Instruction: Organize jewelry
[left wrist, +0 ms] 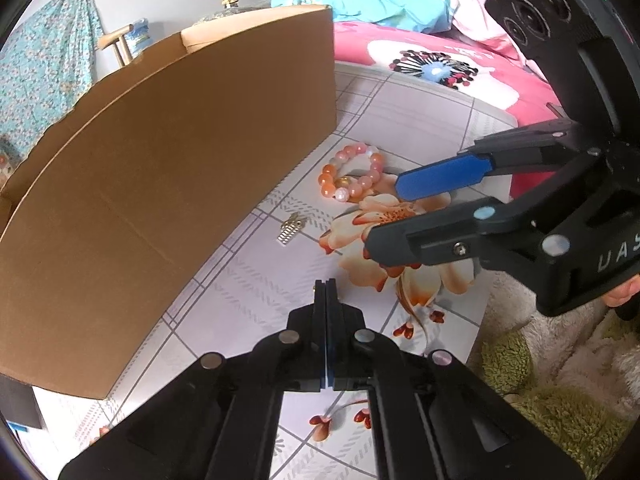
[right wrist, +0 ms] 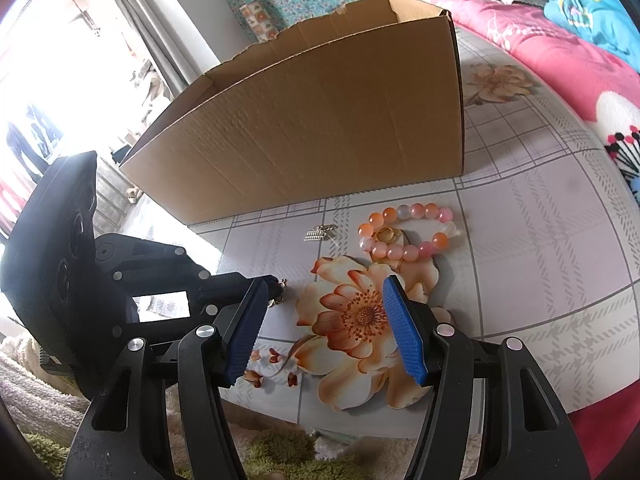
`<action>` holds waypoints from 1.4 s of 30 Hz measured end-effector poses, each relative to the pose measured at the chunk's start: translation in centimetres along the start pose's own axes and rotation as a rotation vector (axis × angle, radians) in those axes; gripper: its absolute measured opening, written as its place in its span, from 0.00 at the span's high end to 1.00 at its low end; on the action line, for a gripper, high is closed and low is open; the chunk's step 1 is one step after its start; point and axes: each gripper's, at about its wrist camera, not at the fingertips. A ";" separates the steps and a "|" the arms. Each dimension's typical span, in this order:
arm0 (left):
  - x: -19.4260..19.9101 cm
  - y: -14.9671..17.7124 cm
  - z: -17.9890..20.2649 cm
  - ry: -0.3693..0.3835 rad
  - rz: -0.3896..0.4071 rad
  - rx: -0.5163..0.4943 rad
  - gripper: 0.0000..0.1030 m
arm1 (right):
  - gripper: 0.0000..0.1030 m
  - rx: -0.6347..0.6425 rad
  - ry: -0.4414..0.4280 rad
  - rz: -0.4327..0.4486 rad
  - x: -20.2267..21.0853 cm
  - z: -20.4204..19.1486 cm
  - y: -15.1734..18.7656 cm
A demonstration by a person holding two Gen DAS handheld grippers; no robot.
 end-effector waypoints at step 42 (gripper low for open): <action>0.6 0.7 -3.5 -0.208 0.013 0.257 0.81 | 0.52 0.142 -0.011 0.016 -1.4 -2.5 -0.7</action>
Point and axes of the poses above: each gripper's, at about its wrist camera, not at the fingertips, and x roughly against the way its jaws point, z to its right, y to its underside, and after that the axes turned 10 degrees about z, right-handed
